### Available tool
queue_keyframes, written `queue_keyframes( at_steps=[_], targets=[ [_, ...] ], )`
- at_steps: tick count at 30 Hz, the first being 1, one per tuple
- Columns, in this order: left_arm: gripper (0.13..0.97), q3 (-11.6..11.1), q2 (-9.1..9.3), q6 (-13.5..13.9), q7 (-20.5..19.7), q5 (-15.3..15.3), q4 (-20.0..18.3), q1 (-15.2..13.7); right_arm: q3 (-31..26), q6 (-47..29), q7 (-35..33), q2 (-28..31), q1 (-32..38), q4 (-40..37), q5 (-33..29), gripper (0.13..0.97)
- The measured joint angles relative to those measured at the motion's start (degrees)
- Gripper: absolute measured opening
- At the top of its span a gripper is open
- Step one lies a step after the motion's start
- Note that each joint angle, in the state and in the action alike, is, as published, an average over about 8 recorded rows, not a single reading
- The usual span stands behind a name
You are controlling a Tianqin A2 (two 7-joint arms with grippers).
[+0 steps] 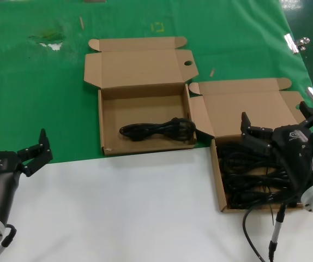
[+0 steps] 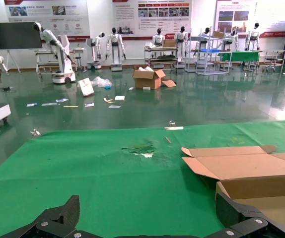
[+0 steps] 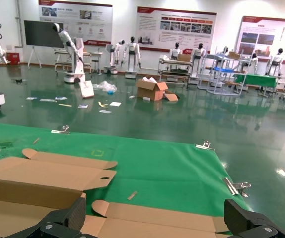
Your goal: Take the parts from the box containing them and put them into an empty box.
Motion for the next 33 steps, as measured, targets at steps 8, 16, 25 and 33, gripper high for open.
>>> queue_keyframes(
  at_steps=[8, 16, 25, 33],
  targets=[
    [0.966, 0.0, 0.0, 0.0, 0.0, 0.0, 0.0, 0.0, 0.0, 0.0, 0.0, 0.0, 0.0, 0.0, 0.0, 0.966],
    [0.966, 0.0, 0.0, 0.0, 0.0, 0.0, 0.0, 0.0, 0.0, 0.0, 0.0, 0.0, 0.0, 0.0, 0.0, 0.966],
    [0.966, 0.0, 0.0, 0.0, 0.0, 0.0, 0.0, 0.0, 0.0, 0.0, 0.0, 0.0, 0.0, 0.0, 0.0, 0.966],
    [0.966, 0.0, 0.0, 0.0, 0.0, 0.0, 0.0, 0.0, 0.0, 0.0, 0.0, 0.0, 0.0, 0.0, 0.0, 0.966]
  ],
)
